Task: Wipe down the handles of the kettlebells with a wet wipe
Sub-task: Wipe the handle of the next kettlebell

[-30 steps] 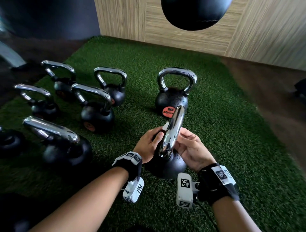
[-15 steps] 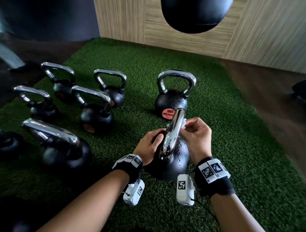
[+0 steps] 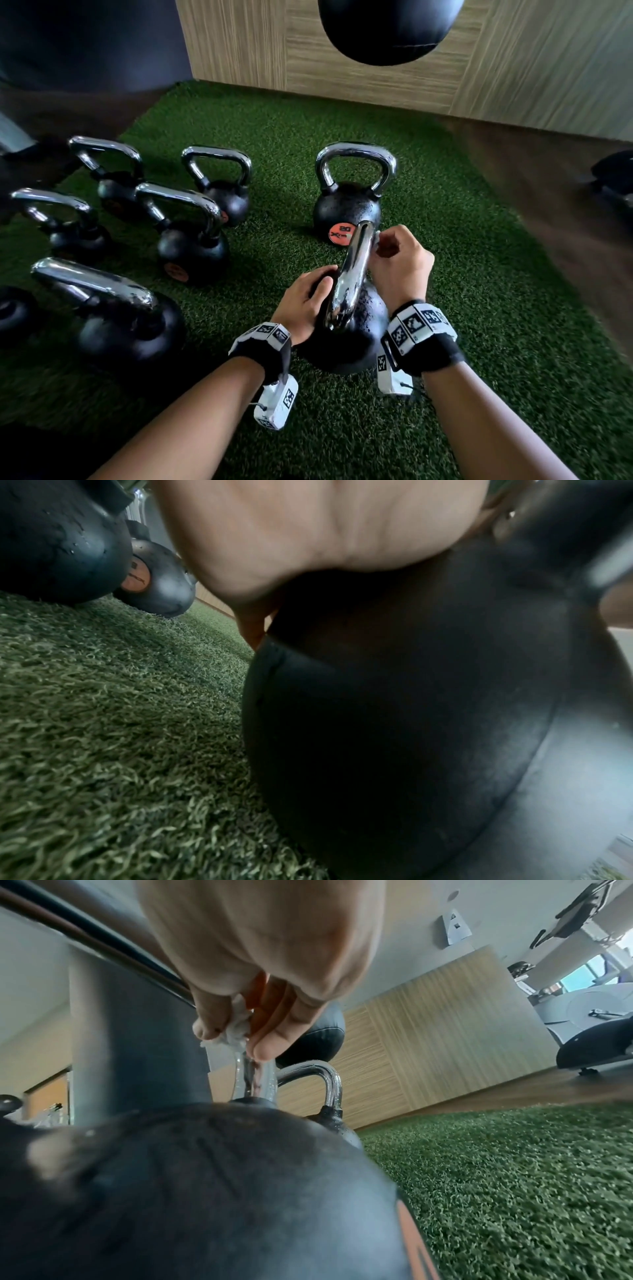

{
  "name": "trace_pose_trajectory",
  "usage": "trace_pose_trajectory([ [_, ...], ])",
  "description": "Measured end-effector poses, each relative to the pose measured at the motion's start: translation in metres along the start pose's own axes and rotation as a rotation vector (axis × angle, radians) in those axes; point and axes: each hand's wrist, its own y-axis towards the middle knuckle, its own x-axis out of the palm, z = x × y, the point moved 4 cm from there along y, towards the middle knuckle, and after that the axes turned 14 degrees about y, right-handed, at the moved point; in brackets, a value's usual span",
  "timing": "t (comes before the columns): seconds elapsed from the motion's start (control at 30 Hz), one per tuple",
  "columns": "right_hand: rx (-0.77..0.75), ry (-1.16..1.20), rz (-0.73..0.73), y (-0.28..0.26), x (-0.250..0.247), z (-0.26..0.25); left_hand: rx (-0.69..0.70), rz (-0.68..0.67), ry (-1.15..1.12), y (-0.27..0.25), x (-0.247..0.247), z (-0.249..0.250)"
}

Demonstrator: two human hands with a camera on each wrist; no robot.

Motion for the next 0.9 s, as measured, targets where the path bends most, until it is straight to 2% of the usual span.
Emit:
trace_pose_trajectory([
  [0.23, 0.258, -0.08, 0.005, 0.009, 0.011, 0.009, 0.034, 0.025, -0.006, 0.002, 0.002, -0.004],
  [0.37, 0.327, -0.148, -0.096, 0.007, 0.019, 0.011, 0.031, -0.013, 0.035, 0.003, -0.001, -0.001],
  [0.47, 0.398, -0.189, -0.13, 0.001, 0.022, 0.011, 0.013, -0.11, 0.129, 0.002, -0.004, 0.004],
  [0.6, 0.528, -0.221, -0.242, 0.003, 0.019, 0.01, -0.04, -0.366, 0.413, 0.004, -0.03, 0.021],
  [0.67, 0.557, -0.222, -0.342, 0.008, 0.01, 0.008, -0.038, -0.36, 0.547, 0.005, -0.058, 0.042],
  [0.73, 0.461, -0.244, -0.354, 0.016, -0.004, 0.005, -0.004, -0.251, 0.478, 0.005, -0.084, 0.069],
  [0.8, 0.282, -0.252, -0.284, 0.025, -0.018, -0.006, 0.03, -0.225, 0.382, -0.001, -0.094, 0.102],
  [0.83, 0.189, -0.234, -0.284, 0.031, -0.02, -0.014, 0.101, -0.246, 0.495, -0.005, -0.092, 0.121],
  [0.9, 0.042, -0.206, -0.4, 0.043, -0.016, -0.027, 0.241, -0.246, 0.796, -0.013, -0.081, 0.149],
])
